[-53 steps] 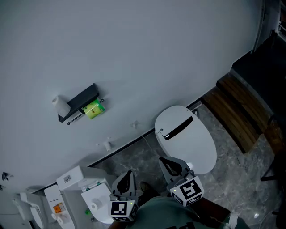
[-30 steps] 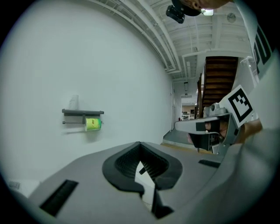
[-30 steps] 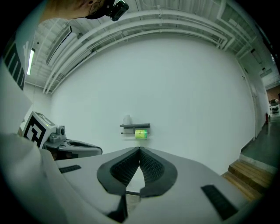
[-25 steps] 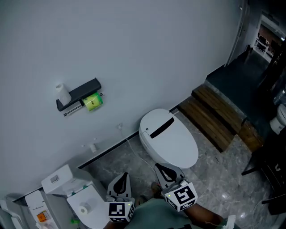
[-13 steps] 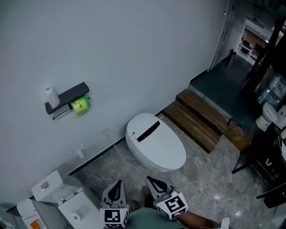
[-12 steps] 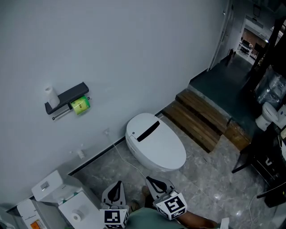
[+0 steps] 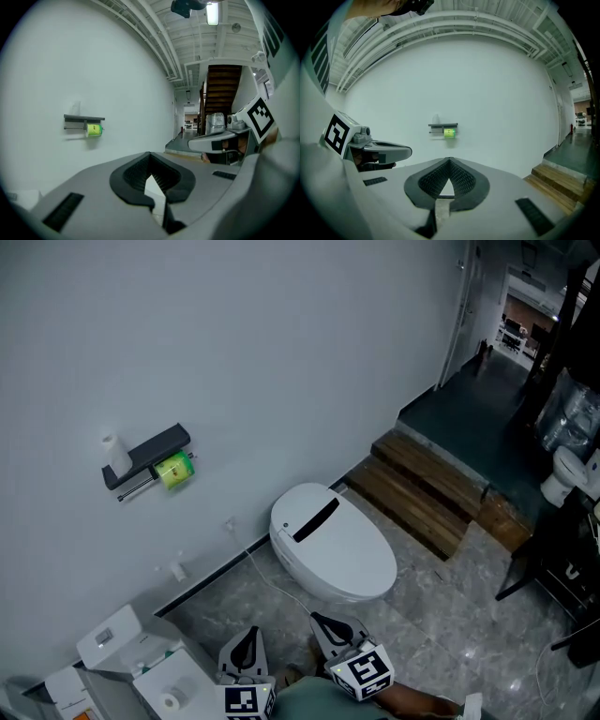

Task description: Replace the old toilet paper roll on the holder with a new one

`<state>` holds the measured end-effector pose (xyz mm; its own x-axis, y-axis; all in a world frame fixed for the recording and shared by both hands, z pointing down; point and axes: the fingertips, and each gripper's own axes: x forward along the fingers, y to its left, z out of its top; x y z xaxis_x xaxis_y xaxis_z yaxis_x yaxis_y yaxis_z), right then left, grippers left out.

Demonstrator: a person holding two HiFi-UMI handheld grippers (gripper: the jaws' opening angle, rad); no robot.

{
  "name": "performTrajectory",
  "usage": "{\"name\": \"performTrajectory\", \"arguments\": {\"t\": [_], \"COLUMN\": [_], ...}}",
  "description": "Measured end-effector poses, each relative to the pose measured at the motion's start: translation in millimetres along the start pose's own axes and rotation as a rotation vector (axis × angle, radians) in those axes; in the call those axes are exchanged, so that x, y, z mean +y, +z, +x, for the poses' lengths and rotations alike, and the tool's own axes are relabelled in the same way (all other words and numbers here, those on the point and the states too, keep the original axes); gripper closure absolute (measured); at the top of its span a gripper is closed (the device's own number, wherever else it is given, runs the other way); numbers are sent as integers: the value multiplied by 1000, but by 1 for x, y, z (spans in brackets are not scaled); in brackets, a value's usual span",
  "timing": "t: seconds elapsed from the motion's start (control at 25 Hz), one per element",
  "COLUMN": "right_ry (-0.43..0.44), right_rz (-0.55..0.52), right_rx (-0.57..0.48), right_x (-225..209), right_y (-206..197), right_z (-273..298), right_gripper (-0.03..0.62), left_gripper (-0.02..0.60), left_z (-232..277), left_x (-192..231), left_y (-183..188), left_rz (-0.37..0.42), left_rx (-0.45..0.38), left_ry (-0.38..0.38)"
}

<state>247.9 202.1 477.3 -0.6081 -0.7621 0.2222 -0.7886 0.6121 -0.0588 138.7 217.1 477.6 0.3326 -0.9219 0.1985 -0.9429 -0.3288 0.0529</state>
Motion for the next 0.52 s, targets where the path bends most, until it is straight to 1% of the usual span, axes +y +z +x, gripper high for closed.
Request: {"name": "performTrajectory", "arguments": {"t": [0.28, 0.52], "right_ry": [-10, -17], "right_rz": [-9, 10], "right_rx": [-3, 9], "right_x": [-8, -15], "right_y": [-1, -4], "right_z": [-10, -21], "right_gripper": [586, 586], "left_gripper": [577, 577], "left_z": [4, 5], "left_x": [-13, -27], "left_y": [3, 10], "left_rz": [18, 40], "left_rx": [-16, 1], "left_ry": [-19, -35]}}
